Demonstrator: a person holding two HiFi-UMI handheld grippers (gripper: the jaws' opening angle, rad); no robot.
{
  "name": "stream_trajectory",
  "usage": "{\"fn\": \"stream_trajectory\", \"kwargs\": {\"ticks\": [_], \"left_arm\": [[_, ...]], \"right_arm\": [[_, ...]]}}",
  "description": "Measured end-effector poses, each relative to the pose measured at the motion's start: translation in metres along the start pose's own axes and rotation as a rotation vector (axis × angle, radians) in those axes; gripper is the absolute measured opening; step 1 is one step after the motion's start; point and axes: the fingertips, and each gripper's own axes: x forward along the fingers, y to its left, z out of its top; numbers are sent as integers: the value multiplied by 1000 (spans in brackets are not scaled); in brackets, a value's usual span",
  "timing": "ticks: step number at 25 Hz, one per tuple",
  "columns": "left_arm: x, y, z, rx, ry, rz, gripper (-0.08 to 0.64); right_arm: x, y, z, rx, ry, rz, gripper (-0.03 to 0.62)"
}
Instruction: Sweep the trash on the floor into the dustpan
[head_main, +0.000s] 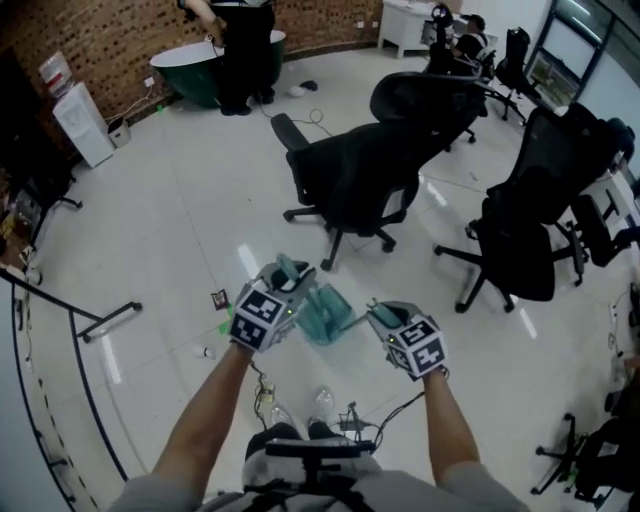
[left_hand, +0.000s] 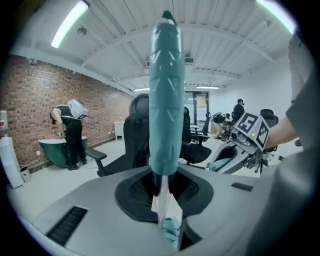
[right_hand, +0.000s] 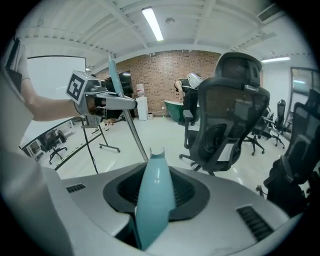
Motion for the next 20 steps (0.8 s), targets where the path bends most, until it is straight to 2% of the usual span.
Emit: {"fn": "stream_trajectory", "kwargs": {"ticks": [7,13,20], "left_arm": [[-89,53,12,-56,-63,206,57],[-161,86,5,-39,-39,335,57],[-243,111,-14,-108,-100,465,57]], "right_arm": [[3,41,62,-96,-36,50,112],[26,79,87,-158,-33,121,114],[61,135,97,-239,2,193,114]]}}
